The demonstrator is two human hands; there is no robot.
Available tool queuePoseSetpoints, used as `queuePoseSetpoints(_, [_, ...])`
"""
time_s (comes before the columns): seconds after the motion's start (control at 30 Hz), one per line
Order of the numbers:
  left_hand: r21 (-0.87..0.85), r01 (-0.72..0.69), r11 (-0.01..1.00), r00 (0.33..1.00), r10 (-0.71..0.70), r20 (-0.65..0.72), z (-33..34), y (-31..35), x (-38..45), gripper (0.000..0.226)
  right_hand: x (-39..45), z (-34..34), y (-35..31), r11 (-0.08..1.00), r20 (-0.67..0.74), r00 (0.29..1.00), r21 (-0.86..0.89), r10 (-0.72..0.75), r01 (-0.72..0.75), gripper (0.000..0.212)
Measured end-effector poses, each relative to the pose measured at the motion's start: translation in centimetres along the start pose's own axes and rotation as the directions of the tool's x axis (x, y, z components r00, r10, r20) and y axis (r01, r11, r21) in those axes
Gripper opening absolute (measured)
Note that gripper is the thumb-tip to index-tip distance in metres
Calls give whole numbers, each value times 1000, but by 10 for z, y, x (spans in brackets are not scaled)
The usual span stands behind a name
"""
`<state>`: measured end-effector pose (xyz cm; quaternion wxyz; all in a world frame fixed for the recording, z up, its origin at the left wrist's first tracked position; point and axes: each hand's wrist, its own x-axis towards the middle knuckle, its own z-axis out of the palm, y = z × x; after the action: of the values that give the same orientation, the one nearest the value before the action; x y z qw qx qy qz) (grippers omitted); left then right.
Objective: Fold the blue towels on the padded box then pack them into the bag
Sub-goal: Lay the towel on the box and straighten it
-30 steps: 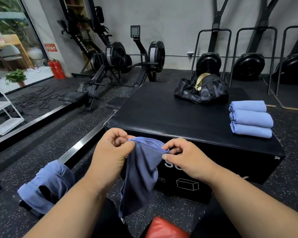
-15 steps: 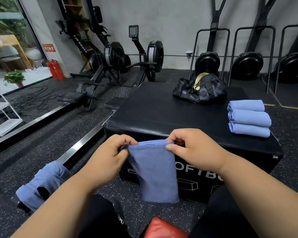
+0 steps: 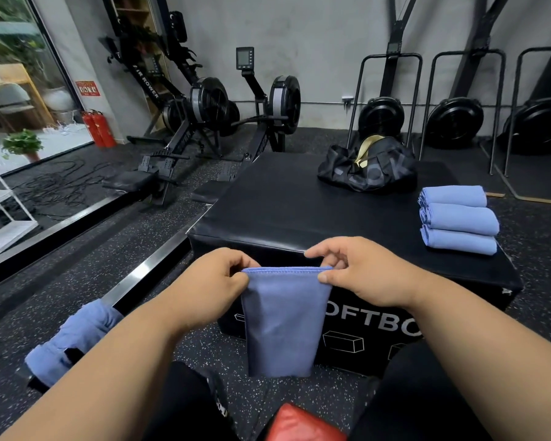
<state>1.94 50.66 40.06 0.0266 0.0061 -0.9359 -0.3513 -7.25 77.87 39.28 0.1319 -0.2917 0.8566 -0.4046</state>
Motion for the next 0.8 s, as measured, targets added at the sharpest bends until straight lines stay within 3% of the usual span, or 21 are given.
queuePoseSetpoints(0.1, [89,33,995,995,-41,95,4,-4,11,20,3,7,4,986,164,984,-158,75,-49,28])
queuePoseSetpoints(0.17, [105,57,993,990,-70,122,6,-9,19,16,5,10,5,980,200,973,-183,114,-77,22])
queuePoseSetpoints(0.4, [74,149,986,977,-158,141,11,-29,59,15,22,18,25,980,130,974,50,185,-193,14])
queuePoseSetpoints(0.57, [115,159,981,971,-176,161,9,-28,104,15,50,9,28,975,95,973,57,209,-215,12])
queuePoseSetpoints(0.7, [99,44,994,992,-55,114,-24,-1,167,14,99,-32,8,967,-52,983,194,176,-163,13])
queuePoseSetpoints(0.8, [-157,69,985,996,-76,-40,-57,36,218,22,143,-83,-20,972,-273,953,225,131,-70,13])
